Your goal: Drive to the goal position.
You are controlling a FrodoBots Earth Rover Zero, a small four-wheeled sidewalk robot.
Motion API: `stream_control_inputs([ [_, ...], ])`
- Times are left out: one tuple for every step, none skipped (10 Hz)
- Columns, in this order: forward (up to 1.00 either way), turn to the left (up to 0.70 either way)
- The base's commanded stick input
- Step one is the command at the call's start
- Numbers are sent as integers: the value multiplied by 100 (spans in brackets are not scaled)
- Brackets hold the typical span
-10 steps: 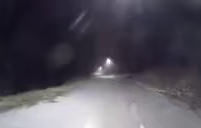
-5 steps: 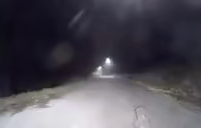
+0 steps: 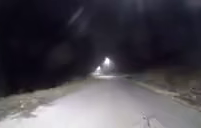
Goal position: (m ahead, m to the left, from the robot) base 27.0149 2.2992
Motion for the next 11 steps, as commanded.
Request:
stream_control_inputs([
  [100,0],
  [100,0],
  [100,-3],
  [100,-4],
  [100,-12],
  [100,-15],
  [100,-16],
  [100,-16],
  [100,-11],
  [100,-8],
  [100,-7],
])
